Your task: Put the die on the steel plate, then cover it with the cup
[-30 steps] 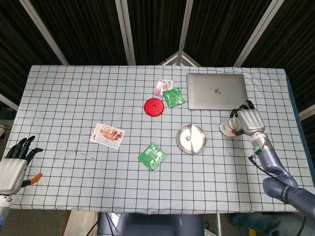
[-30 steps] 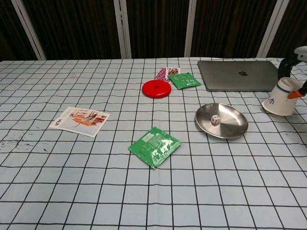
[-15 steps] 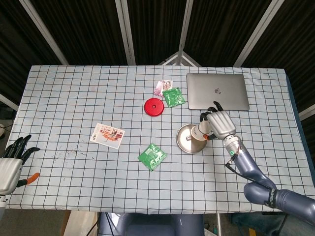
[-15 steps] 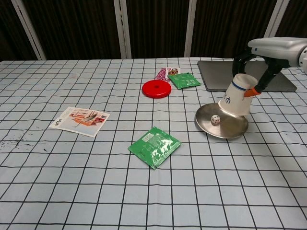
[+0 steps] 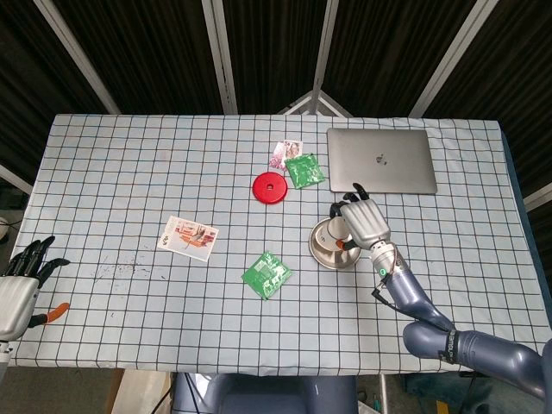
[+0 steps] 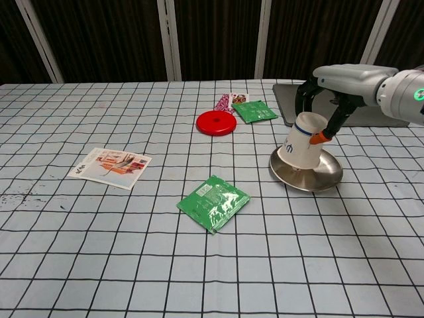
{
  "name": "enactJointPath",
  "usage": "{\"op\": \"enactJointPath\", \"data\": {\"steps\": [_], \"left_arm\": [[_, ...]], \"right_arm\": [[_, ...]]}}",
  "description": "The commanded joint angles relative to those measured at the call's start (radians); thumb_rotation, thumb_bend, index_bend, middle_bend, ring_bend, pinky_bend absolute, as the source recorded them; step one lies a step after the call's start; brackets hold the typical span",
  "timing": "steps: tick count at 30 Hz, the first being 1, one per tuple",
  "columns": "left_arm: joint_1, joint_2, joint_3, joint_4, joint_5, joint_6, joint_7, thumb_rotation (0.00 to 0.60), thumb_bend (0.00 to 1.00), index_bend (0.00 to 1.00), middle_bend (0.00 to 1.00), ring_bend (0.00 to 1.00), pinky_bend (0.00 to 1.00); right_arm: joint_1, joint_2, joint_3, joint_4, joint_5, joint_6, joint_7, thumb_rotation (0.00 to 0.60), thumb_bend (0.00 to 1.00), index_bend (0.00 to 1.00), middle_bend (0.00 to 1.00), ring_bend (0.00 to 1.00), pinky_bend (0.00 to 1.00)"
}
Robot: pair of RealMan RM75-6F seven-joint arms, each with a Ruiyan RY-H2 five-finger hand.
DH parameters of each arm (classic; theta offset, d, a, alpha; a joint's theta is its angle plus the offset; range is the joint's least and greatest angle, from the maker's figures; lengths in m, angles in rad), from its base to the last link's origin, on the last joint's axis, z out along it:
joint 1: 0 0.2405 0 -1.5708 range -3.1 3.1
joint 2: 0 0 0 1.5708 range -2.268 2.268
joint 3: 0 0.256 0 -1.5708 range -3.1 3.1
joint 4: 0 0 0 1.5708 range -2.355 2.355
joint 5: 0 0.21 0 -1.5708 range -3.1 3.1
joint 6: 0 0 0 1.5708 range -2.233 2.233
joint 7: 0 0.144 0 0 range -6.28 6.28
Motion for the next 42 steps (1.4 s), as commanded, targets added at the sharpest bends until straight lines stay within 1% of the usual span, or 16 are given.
{"op": "enactJointPath", "data": {"steps": [1,17,24,30,36,42], "left_arm": [[-0.001,-0.001,0.000,0.000,-0.001,-0.002,0.004,0.600,0.26,0.27,0.00,0.00,0.13],[-0.004,-0.005,0.000,-0.003,-0.007,-0.008,0.016,0.600,0.26,0.28,0.00,0.00,0.13],[-0.001,-0.003,-0.002,-0.001,-0.010,-0.004,0.015,0.600,0.26,0.28,0.00,0.00,0.13],[-0.004,-0.005,-0.003,0.000,-0.014,-0.010,0.018,0.600,0.26,0.28,0.00,0.00,0.13],[-0.004,-0.006,-0.004,0.000,-0.018,-0.009,0.019,0.600,0.26,0.28,0.00,0.00,0.13],[-0.005,-0.007,-0.003,-0.001,-0.018,-0.011,0.025,0.600,0.26,0.29,0.00,0.00,0.13]], "right_arm": [[0.001,-0.010,-0.008,0.014,-0.011,0.002,0.008,0.600,0.35,0.48,0.46,0.22,0.00],[0.003,-0.053,-0.032,0.089,-0.034,-0.006,0.049,0.600,0.35,0.50,0.46,0.22,0.00],[0.009,-0.109,-0.039,0.168,-0.048,-0.003,0.064,0.600,0.35,0.50,0.46,0.23,0.00],[0.018,-0.155,-0.024,0.242,-0.062,0.001,0.101,0.600,0.35,0.50,0.47,0.24,0.00],[0.024,-0.192,-0.005,0.308,-0.089,0.025,0.150,0.600,0.35,0.53,0.48,0.25,0.00],[0.023,-0.221,-0.002,0.373,-0.117,0.038,0.195,0.600,0.35,0.53,0.48,0.25,0.00]]}}
